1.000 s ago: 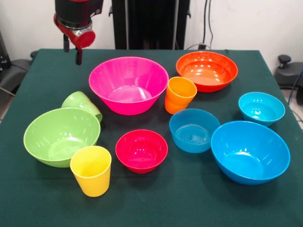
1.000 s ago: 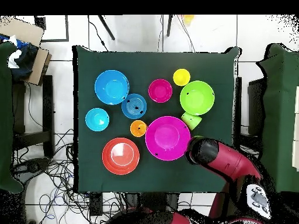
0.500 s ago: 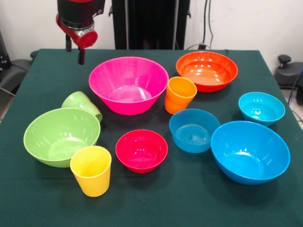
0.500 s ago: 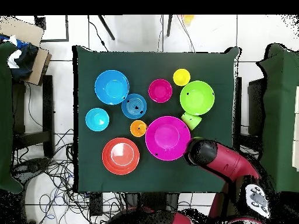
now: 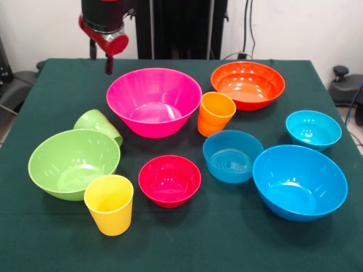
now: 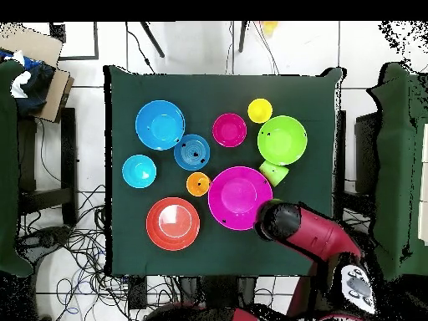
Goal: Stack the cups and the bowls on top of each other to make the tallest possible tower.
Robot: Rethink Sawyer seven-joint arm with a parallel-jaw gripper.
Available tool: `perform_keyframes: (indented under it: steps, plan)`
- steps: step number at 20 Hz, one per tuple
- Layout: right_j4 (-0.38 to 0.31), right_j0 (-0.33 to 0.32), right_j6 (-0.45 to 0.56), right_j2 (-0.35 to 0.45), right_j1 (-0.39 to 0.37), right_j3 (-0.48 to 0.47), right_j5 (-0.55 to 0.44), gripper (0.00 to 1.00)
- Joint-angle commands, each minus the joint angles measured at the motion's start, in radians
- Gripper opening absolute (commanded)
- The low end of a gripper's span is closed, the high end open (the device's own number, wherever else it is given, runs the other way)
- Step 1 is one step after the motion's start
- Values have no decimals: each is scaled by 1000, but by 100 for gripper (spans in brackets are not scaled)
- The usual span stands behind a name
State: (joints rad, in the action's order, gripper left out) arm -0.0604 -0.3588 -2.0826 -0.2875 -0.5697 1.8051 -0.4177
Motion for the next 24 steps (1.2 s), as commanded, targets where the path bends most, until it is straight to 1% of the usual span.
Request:
perform_keyframes:
  steps: [1,4,12,21,24]
  plan:
    - [73,81,-156,124,-24,83,-81,100]
    - [118,106,-188,130,-38,101,-97,100]
    - [222,176,-220,122,-37,117,-107,100]
    - [332,274,-292,93,-34,93,-164,100]
    - [383,300,-338,98,-25,92,-150,100]
